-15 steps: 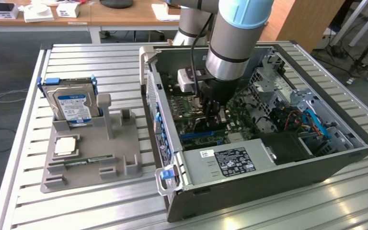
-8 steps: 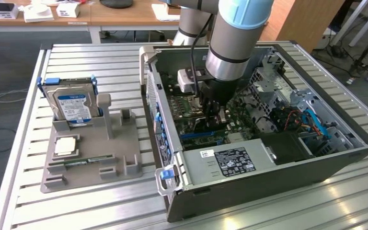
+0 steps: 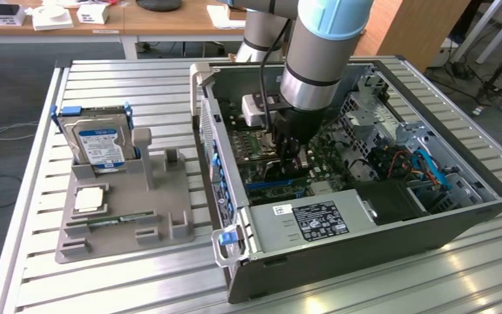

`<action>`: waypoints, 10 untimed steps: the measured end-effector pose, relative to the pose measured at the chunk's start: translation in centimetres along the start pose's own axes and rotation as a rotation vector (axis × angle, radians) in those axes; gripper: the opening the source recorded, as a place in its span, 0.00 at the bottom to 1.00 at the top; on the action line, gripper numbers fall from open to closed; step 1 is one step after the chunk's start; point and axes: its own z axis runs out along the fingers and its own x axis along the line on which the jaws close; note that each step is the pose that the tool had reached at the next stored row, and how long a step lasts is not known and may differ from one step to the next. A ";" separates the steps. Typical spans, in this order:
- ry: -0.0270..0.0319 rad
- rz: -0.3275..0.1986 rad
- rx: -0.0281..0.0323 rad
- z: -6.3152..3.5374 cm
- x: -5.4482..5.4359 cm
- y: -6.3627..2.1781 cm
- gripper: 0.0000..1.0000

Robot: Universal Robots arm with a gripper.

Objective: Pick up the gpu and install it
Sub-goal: 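Insert the gpu into the slot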

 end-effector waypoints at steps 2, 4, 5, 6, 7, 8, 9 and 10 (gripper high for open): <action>0.0001 0.000 0.0002 0.03 0.0 0.01 0.28; -0.0003 0.000 0.0002 0.04 0.0 0.01 0.28; -0.0002 0.000 0.0002 0.03 0.0 0.01 0.28; -0.0002 0.000 0.0002 0.04 0.0 0.01 0.28; -0.0001 0.000 0.0002 0.06 0.0 0.01 0.28; -0.0001 0.000 0.0001 0.08 0.0 0.01 0.28; -0.0001 0.000 0.0001 0.09 0.0 0.01 0.28; -0.0001 0.000 0.0001 0.09 0.0 0.01 0.28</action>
